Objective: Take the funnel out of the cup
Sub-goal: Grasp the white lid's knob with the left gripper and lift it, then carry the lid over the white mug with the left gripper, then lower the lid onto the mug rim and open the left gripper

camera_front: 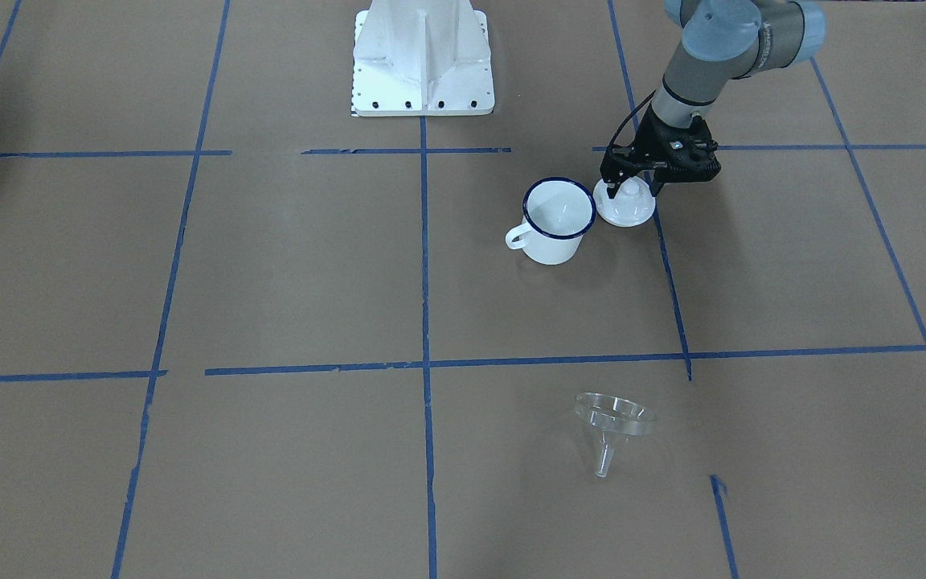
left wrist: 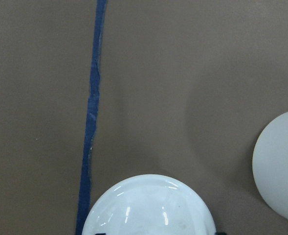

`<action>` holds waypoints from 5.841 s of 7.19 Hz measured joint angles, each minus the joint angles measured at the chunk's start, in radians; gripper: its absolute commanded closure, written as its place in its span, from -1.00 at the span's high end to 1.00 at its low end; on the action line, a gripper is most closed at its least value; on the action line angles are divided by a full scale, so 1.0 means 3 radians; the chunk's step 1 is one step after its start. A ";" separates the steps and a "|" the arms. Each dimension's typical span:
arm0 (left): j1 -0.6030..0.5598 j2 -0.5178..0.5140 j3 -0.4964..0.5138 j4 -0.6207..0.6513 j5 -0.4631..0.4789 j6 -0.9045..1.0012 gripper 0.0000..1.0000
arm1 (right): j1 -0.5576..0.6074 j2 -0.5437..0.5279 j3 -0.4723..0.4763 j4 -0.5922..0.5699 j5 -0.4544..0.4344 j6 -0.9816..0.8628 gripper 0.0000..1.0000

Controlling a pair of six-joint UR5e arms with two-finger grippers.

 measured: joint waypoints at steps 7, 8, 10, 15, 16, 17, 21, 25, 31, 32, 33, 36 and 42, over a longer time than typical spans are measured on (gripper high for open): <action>0.0081 0.0060 -0.0043 0.0013 -0.0004 -0.0002 0.37 | 0.0000 0.0000 0.0000 0.0000 0.0000 0.0000 1.00; 0.0080 0.0074 -0.0045 0.0015 -0.0004 -0.0002 0.37 | 0.0000 0.0000 0.0000 0.0000 0.0000 0.0000 1.00; 0.0083 0.0078 -0.0048 0.0015 -0.0004 -0.0002 -0.16 | 0.0000 0.0000 0.0000 0.0000 0.0000 0.0000 1.00; 0.0060 0.0118 -0.0204 0.0042 -0.0001 -0.0006 -1.00 | 0.0000 0.0000 0.0000 0.0000 0.0000 0.0000 1.00; 0.0035 0.0227 -0.0387 0.0059 -0.0004 0.0002 -1.00 | 0.0000 0.0000 0.0000 0.0000 0.0000 0.0000 1.00; -0.0022 0.0371 -0.0616 0.0072 -0.0011 0.0014 -1.00 | 0.0000 0.0000 0.0000 0.0000 0.0000 0.0000 1.00; -0.0241 -0.0137 -0.1069 0.1200 -0.0045 0.0006 -1.00 | 0.0000 0.0000 0.0000 0.0000 0.0000 0.0000 1.00; -0.0202 -0.1541 -0.0409 0.2342 -0.0204 -0.0104 -1.00 | 0.0000 0.0000 0.0000 0.0000 0.0000 0.0000 1.00; -0.0204 -0.1579 -0.0196 0.2168 -0.0202 -0.0064 -1.00 | 0.0000 0.0000 0.0000 0.0000 0.0000 0.0000 1.00; -0.0213 -0.1576 -0.0175 0.2138 -0.0197 -0.0063 -1.00 | 0.0000 0.0000 0.0000 0.0000 0.0000 0.0000 1.00; -0.0227 -0.1574 -0.0168 0.2127 -0.0194 -0.0063 -1.00 | 0.0000 0.0000 0.0000 0.0000 0.0000 0.0000 1.00; -0.0245 -0.1570 -0.0146 0.2120 -0.0189 -0.0059 -1.00 | 0.0000 0.0000 0.0001 0.0000 0.0000 0.0000 1.00; -0.0242 -0.1532 -0.0102 0.2085 -0.0194 -0.0003 -1.00 | 0.0000 0.0000 0.0000 0.0000 0.0000 0.0000 1.00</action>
